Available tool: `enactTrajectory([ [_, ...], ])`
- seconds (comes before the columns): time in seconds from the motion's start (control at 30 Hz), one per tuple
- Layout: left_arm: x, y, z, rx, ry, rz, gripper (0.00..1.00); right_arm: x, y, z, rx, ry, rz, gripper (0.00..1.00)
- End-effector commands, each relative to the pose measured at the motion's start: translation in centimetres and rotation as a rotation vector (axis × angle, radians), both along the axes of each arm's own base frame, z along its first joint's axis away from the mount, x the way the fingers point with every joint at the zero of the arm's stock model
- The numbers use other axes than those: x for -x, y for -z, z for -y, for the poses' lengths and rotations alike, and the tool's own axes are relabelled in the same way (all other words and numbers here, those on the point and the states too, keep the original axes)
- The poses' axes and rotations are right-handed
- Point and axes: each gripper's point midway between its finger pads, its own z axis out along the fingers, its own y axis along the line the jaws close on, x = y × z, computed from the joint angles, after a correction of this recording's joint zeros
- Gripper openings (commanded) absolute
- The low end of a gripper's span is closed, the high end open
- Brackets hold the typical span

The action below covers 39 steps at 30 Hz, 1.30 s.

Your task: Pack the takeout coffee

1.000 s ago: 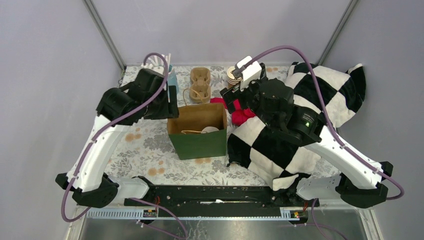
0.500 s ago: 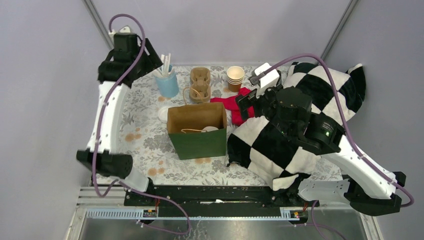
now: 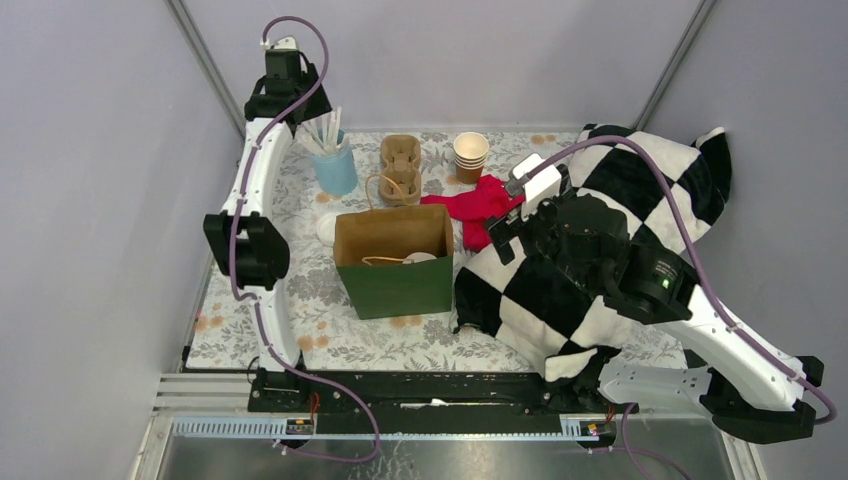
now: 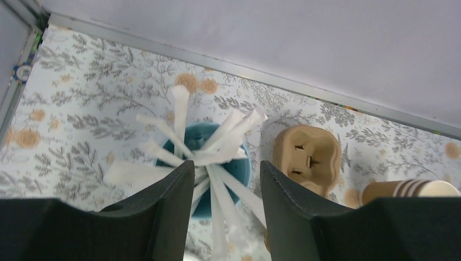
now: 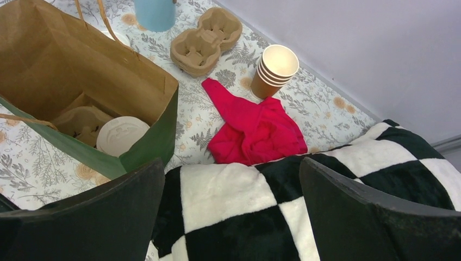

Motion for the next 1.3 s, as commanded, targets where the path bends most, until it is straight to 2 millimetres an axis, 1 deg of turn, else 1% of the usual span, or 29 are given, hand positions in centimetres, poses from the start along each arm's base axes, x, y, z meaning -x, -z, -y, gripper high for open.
enactTrajectory([
  [0.0,-3.4,-3.0,0.2,-0.05,0.047,0.158,0.5,0.4,-0.6,1.4,-0.007,0.027,0.024,1.0],
  [0.1,-4.2,-2.6,0.1,-0.053,0.04,0.17,0.44,0.2,-0.7,1.9,0.002,0.05,0.029,1.0],
  [0.2,-4.4,-2.0,-0.2,-0.064,0.029,0.162,0.35,0.0,-0.8,1.5,0.003,0.044,0.03,1.0],
  [0.3,-4.5,-0.9,-0.1,-0.065,0.032,0.141,0.32,-0.2,-0.7,1.2,0.008,0.035,0.032,1.0],
  [0.37,-4.5,-0.4,0.0,-0.059,0.035,0.131,0.31,-0.3,-0.8,1.1,0.009,0.033,0.036,1.0],
  [0.5,-4.8,0.2,0.3,-0.047,0.05,0.122,0.33,-0.4,-0.8,1.0,0.013,0.029,0.033,1.0],
  [0.6,-4.9,0.8,0.4,-0.047,0.052,0.113,0.33,-0.4,-0.8,0.8,0.013,0.025,0.029,1.0],
  [0.7,-5.0,1.1,0.4,-0.052,0.054,0.108,0.27,-0.4,-0.8,0.8,0.013,0.025,0.029,1.0],
  [0.77,-5.0,1.3,0.4,-0.053,0.059,0.102,0.26,-0.4,-0.9,0.8,0.012,0.025,0.026,1.0],
  [0.93,-4.8,1.8,0.3,-0.064,0.057,0.085,0.28,-0.4,-0.9,0.7,0.012,0.019,0.023,1.0],
  [1.0,-4.8,1.8,0.2,-0.069,0.056,0.083,0.23,-0.4,-0.9,0.7,0.013,0.017,0.024,1.0],
  [1.27,-4.6,0.1,0.2,-0.07,0.057,0.115,0.0,-0.3,-0.8,0.4,0.013,0.004,0.023,1.0],
])
